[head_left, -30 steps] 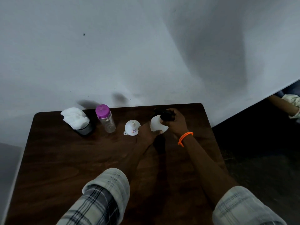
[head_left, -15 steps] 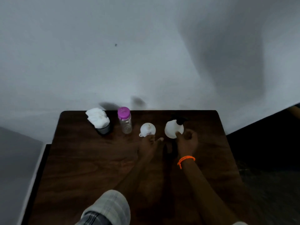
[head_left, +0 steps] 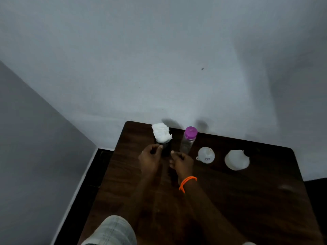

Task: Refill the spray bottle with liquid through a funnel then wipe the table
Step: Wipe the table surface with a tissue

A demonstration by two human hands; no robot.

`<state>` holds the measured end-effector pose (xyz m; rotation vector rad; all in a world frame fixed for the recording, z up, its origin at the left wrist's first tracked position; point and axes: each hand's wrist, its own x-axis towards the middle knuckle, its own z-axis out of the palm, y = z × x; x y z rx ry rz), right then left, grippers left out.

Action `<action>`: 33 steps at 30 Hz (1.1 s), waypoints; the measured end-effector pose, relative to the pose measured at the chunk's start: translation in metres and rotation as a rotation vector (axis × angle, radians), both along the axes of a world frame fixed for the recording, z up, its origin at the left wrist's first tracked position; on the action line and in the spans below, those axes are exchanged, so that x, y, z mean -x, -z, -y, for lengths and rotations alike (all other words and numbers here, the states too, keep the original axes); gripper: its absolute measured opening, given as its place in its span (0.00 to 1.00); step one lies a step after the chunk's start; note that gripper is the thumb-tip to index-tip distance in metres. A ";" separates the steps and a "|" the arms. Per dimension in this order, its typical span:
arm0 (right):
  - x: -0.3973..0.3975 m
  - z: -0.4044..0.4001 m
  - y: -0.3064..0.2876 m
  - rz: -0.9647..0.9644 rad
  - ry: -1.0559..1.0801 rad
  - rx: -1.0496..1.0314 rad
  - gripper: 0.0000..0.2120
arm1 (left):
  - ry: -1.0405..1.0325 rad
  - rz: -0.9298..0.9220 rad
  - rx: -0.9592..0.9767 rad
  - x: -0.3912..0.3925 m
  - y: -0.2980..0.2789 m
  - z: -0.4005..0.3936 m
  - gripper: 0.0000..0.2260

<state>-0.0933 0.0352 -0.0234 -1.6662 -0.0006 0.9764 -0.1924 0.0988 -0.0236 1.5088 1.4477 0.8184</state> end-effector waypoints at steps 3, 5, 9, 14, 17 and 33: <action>0.008 -0.030 -0.010 -0.090 0.032 -0.061 0.08 | 0.026 -0.032 -0.056 0.009 0.002 -0.017 0.05; 0.009 -0.043 -0.013 -0.132 0.049 -0.081 0.09 | 0.056 -0.033 -0.072 0.012 0.006 -0.024 0.06; 0.010 -0.055 -0.010 -0.163 0.052 -0.059 0.06 | 0.138 0.002 -0.094 0.013 0.008 -0.028 0.09; 0.006 -0.057 -0.007 -0.206 0.093 -0.072 0.04 | 0.160 -0.026 -0.091 0.011 0.011 -0.030 0.11; 0.006 -0.059 -0.006 -0.209 0.094 -0.089 0.07 | 0.173 -0.024 -0.086 0.010 0.014 -0.032 0.11; 0.009 -0.047 -0.011 -0.182 0.116 -0.077 0.03 | 0.192 -0.003 0.011 0.005 0.020 -0.034 0.13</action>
